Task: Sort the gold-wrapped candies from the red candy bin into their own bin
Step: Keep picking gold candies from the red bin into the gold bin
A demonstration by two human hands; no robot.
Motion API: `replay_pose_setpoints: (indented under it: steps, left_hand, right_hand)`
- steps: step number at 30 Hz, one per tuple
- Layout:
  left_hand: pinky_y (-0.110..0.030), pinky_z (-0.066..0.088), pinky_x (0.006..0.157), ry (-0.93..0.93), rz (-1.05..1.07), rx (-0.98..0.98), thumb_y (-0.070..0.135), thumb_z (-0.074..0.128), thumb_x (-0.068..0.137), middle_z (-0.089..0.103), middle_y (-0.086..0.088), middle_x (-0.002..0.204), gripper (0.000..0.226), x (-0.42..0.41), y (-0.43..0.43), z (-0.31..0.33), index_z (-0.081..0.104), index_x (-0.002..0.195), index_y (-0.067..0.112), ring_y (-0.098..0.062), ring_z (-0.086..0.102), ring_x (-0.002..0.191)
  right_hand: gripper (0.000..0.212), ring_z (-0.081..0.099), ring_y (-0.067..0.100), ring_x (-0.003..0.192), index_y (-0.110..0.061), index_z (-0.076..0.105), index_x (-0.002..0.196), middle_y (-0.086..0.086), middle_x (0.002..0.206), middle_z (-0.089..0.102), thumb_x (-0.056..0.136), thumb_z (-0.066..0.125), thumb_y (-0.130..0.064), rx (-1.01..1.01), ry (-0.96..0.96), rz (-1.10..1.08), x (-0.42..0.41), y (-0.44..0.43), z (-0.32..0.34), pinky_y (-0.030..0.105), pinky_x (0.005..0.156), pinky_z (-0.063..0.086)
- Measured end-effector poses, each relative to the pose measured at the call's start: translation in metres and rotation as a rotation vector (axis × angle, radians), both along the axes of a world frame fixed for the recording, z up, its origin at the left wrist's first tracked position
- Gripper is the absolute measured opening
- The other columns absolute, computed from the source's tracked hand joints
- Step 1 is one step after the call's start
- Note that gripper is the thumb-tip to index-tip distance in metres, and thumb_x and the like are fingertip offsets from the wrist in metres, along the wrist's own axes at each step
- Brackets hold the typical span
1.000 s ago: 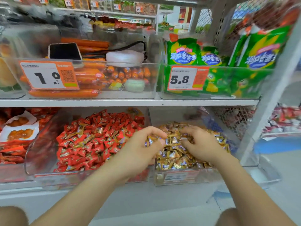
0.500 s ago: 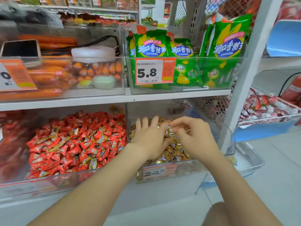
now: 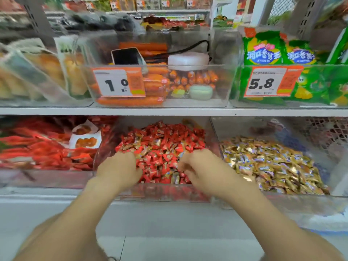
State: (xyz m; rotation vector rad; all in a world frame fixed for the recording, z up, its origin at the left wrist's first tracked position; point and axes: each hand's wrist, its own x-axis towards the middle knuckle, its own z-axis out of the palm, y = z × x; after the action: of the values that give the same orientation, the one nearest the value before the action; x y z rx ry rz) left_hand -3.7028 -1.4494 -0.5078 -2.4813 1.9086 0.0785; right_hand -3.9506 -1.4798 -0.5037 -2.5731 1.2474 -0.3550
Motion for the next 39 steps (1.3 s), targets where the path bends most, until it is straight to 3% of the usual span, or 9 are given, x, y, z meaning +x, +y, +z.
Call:
replay_pose_setpoints:
  steps: [3,6,11,15,20,26,30,35,39]
  left_hand:
    - [-0.034,0.050,0.075,0.132,0.010,0.185,0.046,0.063,0.091,0.067,-0.009,0.106,0.034,0.011,-0.005,0.000,0.057,0.097,0.013,-0.030,0.066,0.095]
    - [-0.030,0.046,0.066,0.269,-0.007,0.368,0.046,0.069,0.084,0.060,-0.011,0.120,0.035,0.011,-0.016,0.005,0.056,0.097,0.016,-0.020,0.060,0.087]
    - [-0.041,0.056,0.099,0.328,-0.110,0.384,0.041,0.094,0.066,0.045,-0.007,0.149,0.101,0.022,-0.033,-0.008,0.040,0.150,0.023,-0.026,0.059,0.118]
    - [-0.031,0.055,0.079,0.413,-0.288,0.228,0.024,0.094,0.069,0.062,0.000,0.119,0.088,0.023,-0.035,-0.018,0.047,0.142,0.033,-0.015,0.063,0.095]
    - [-0.023,0.041,0.057,0.468,-0.314,0.060,0.018,0.089,0.079,0.057,0.000,0.101,0.060,0.029,-0.034,-0.017,0.052,0.123,0.035,-0.009,0.054,0.072]
    - [-0.033,0.045,0.061,0.501,-0.312,0.034,0.040,0.077,0.093,0.062,0.002,0.105,0.034,0.034,-0.033,-0.018,0.052,0.116,0.040,-0.020,0.065,0.072]
    - [-0.027,0.047,0.059,0.551,-0.302,0.055,0.032,0.081,0.092,0.065,-0.003,0.104,0.038,0.032,-0.030,-0.015,0.050,0.115,0.038,-0.012,0.062,0.063]
    - [-0.031,0.061,0.062,0.685,-0.297,0.057,0.024,0.076,0.097,0.077,-0.006,0.080,0.028,0.023,-0.026,-0.007,0.061,0.121,0.028,-0.013,0.075,0.063]
    - [-0.029,0.056,0.066,0.760,-0.267,0.114,0.026,0.063,0.104,0.077,-0.003,0.086,0.025,0.017,-0.025,-0.002,0.056,0.128,0.029,-0.014,0.073,0.066]
  right_hand:
    - [0.022,0.070,0.016,0.096,-0.022,0.079,0.112,-0.002,0.102,0.078,0.092,0.073,-0.014,0.129,0.076,0.056,0.027,-0.017,-0.011,0.038,0.090,0.057]
    - [0.045,0.067,0.008,0.110,-0.027,0.074,0.128,-0.008,0.122,0.075,0.085,0.085,-0.017,0.202,0.075,0.115,0.043,-0.033,-0.016,0.029,0.099,0.055]
    - [0.061,0.065,0.024,0.116,-0.031,0.070,0.131,0.000,0.127,0.069,0.081,0.072,0.004,0.138,0.324,0.140,0.056,-0.049,-0.026,0.035,0.091,0.056]
    - [0.033,0.063,0.034,0.083,-0.025,0.064,0.086,0.001,0.084,0.061,0.070,0.070,0.004,0.099,0.420,0.138,0.063,-0.054,-0.032,0.041,0.070,0.057]
    - [0.040,0.062,0.036,0.083,-0.026,0.066,0.086,0.001,0.075,0.064,0.073,0.061,0.011,-0.007,0.408,0.192,0.064,-0.052,-0.038,0.039,0.066,0.052]
    - [0.029,0.061,0.007,0.083,-0.035,0.074,0.112,-0.010,0.088,0.072,0.095,0.065,-0.014,0.136,0.108,0.125,0.043,-0.054,-0.028,0.030,0.083,0.047]
    - [0.014,0.060,-0.001,0.057,-0.029,0.067,0.118,-0.024,0.062,0.064,0.105,0.063,-0.024,0.292,-0.164,0.062,0.026,-0.047,-0.010,0.011,0.057,0.038]
    - [0.021,0.037,0.007,0.046,-0.029,0.067,0.118,-0.008,0.057,0.047,0.112,0.046,-0.027,0.345,-0.293,-0.006,0.022,-0.040,-0.007,0.019,0.047,0.033]
    - [0.036,0.057,0.023,0.060,-0.024,0.071,0.097,0.008,0.065,0.063,0.113,0.041,-0.038,0.473,-0.523,-0.219,0.028,-0.037,-0.004,0.035,0.059,0.044]
